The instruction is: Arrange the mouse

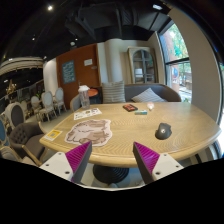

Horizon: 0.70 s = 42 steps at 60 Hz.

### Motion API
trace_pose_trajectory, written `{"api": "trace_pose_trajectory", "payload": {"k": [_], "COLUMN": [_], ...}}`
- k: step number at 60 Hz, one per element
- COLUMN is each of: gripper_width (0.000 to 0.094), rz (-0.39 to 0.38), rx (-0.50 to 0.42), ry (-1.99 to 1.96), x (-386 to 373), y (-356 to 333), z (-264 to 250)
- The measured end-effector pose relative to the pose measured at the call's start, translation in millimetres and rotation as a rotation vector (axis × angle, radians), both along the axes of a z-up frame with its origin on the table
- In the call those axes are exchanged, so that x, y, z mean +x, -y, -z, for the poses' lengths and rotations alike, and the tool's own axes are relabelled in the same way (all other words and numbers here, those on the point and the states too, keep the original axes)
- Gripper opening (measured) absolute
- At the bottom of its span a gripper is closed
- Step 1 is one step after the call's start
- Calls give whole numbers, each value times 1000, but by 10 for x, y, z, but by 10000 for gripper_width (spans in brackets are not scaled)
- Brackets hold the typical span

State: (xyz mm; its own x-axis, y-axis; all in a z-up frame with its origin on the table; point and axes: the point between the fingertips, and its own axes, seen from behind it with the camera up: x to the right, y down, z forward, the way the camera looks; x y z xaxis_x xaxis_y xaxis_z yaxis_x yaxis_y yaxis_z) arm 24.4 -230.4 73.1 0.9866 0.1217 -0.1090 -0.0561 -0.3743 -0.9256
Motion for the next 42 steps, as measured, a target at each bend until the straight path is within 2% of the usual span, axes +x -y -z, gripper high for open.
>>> {"api": "trace_pose_trajectory", "payload": {"k": [5, 6, 10, 19, 30, 39, 42], "gripper_width": [860, 855, 848, 844, 840, 844, 824], "rz": [35, 46, 90, 187, 217, 233, 236], "rx": [0, 3, -27, -110, -200, -311, -316], "ry": [39, 45, 63, 113, 119, 84, 106], "x": [240, 313, 700, 1398, 1899, 2089, 2126], "y": [-153, 38, -378, -696, -1214, -1622, -1726], "z": [4, 82, 42, 333, 595, 879, 849]}}
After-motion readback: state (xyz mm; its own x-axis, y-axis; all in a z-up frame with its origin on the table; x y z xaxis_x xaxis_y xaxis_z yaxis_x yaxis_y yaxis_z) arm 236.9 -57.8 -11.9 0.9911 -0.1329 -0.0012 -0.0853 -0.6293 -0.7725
